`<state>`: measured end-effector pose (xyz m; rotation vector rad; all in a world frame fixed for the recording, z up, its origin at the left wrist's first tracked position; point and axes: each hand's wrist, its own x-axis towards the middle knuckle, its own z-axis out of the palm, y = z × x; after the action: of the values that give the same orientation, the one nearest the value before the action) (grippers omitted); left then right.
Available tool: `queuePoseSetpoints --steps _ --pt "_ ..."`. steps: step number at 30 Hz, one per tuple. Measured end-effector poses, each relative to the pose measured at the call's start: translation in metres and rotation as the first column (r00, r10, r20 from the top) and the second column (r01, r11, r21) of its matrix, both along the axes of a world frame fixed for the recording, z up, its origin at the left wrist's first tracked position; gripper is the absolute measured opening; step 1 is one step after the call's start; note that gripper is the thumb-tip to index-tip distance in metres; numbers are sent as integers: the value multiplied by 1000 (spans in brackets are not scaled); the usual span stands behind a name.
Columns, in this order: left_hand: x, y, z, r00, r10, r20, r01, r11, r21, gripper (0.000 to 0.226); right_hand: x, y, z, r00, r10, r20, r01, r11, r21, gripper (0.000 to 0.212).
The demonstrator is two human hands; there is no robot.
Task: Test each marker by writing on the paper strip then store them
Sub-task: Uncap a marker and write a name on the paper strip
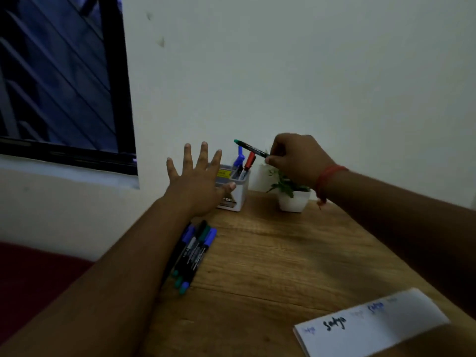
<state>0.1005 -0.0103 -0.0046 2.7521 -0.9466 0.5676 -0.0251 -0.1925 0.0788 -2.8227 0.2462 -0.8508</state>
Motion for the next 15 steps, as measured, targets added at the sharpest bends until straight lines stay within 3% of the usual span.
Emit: queuePoseSetpoints --steps 8,15 --pt "10 5 -6 998 17 -61 -19 999 -31 88 82 18 22 991 -104 -89 58 907 -418 13" --pt "12 4 -7 998 7 -67 -9 999 -31 87 117 28 16 977 -113 -181 3 856 -517 23"
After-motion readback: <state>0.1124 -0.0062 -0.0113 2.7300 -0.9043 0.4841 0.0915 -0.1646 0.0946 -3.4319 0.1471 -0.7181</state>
